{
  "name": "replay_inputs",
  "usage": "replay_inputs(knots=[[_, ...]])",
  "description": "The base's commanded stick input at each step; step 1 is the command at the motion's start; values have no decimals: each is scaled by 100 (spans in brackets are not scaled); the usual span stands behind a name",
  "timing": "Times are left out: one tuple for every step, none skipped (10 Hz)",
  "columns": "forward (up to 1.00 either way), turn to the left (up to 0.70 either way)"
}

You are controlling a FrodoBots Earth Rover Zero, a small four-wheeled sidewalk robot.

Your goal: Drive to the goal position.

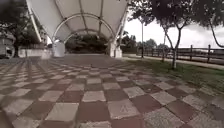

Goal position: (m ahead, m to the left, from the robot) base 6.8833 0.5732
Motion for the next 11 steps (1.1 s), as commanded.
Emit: replay_inputs(knots=[[50, 46], [50, 10], [50, 0], [50, 0], [50, 0], [50, 0], [50, 0], [50, 0], [50, 10], [50, 5], [50, 0]])
